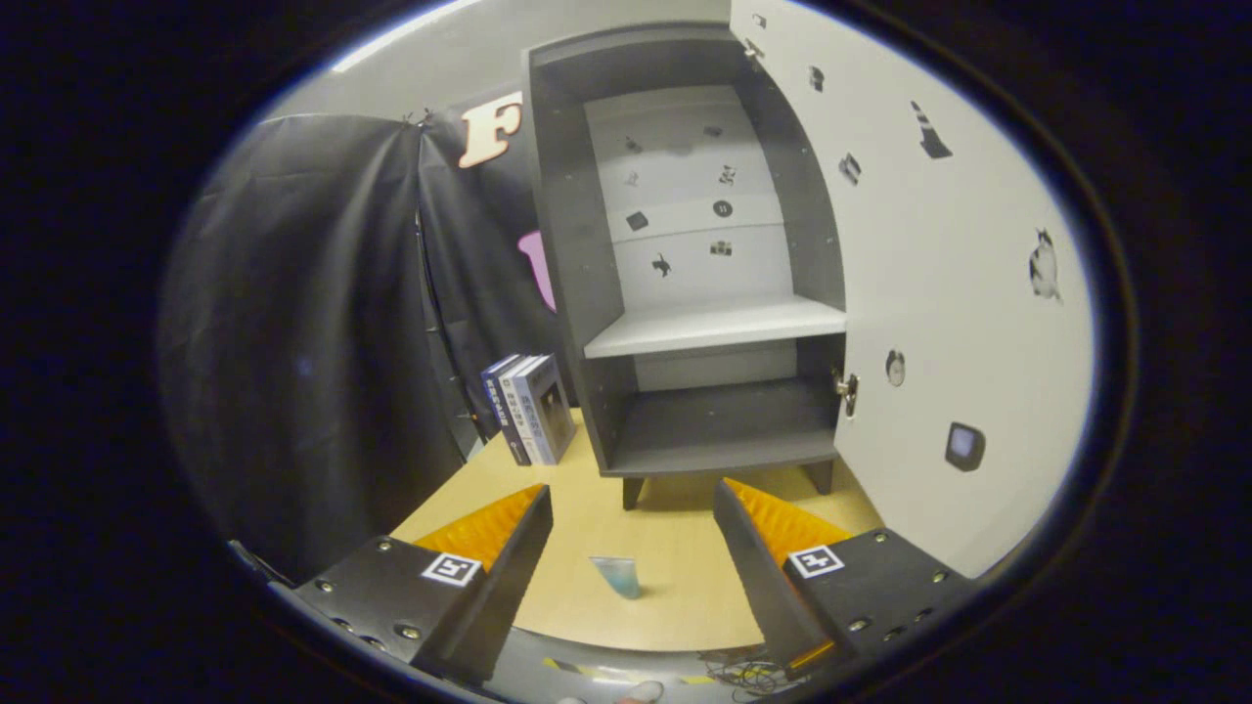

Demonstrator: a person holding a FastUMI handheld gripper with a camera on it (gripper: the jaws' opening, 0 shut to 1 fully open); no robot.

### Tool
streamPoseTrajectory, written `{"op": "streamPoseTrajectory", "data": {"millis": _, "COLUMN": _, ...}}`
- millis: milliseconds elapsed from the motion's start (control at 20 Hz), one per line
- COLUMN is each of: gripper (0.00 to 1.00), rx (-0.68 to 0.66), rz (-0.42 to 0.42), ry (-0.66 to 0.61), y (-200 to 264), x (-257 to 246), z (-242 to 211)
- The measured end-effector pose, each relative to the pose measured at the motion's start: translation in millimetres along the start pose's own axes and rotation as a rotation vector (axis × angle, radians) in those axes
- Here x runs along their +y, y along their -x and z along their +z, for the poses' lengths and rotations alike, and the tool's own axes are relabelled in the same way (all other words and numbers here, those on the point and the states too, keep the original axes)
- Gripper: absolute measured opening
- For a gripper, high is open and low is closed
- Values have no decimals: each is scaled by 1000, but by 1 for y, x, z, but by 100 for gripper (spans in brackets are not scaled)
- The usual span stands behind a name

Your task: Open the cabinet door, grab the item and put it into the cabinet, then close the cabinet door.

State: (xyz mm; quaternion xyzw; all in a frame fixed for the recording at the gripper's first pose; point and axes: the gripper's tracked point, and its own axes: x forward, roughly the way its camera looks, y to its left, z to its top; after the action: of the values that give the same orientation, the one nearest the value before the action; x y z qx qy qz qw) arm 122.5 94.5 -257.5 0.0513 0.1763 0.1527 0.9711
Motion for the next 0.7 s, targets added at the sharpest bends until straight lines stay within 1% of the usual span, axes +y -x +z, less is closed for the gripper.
{"op": "streamPoseTrajectory", "data": {"millis": 150, "gripper": 99, "rx": 66, "rz": 7, "ry": -10, "y": -34, "x": 6, "z": -40}}
{"op": "streamPoseTrajectory", "data": {"millis": 300, "gripper": 99, "rx": 145, "rz": 15, "ry": 20, "y": -63, "x": 9, "z": -85}}
{"op": "streamPoseTrajectory", "data": {"millis": 450, "gripper": 98, "rx": 187, "rz": 23, "ry": 20, "y": -90, "x": 16, "z": -117}}
{"op": "streamPoseTrajectory", "data": {"millis": 700, "gripper": 98, "rx": 254, "rz": -12, "ry": 16, "y": -121, "x": 9, "z": -163}}
